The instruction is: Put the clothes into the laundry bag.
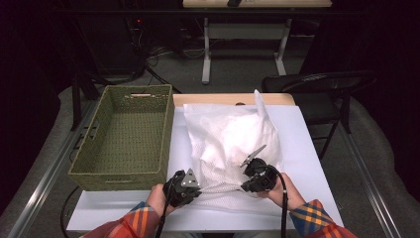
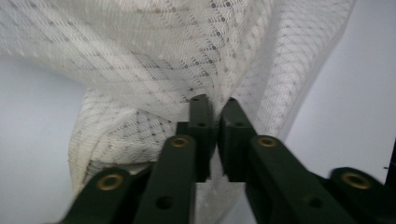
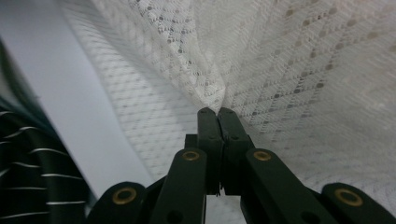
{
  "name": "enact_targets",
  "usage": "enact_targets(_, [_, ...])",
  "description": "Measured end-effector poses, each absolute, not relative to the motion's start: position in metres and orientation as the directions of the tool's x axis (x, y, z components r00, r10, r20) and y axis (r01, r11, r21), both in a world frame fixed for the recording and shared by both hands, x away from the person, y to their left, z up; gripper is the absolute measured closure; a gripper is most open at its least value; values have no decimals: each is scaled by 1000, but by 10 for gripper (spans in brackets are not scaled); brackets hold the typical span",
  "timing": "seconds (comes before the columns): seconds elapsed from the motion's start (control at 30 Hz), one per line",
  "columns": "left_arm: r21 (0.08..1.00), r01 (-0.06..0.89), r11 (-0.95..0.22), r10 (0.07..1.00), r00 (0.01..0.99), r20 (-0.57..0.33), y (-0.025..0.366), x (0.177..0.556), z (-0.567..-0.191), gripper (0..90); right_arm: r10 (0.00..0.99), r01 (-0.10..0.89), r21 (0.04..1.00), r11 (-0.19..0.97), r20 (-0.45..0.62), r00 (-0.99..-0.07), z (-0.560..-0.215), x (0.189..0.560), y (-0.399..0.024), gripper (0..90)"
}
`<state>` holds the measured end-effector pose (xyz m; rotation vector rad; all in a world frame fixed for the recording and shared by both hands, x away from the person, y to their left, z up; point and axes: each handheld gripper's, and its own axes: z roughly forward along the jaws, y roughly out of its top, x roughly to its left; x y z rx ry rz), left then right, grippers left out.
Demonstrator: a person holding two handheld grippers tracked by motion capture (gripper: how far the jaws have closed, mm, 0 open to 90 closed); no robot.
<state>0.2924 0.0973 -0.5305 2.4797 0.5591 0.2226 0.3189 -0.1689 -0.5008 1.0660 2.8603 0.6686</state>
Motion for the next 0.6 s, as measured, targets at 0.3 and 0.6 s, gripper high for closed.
enact_targets(0.3, [555, 412, -723, 518, 855, 41, 121, 270, -518, 373, 648, 620, 343, 706, 40, -760, -521, 327, -164, 889])
enact_targets(0.6, [497, 503, -707, 602, 797, 50, 145, 267, -525, 347, 651, 613, 314, 725, -23, -758, -527, 331, -161, 875])
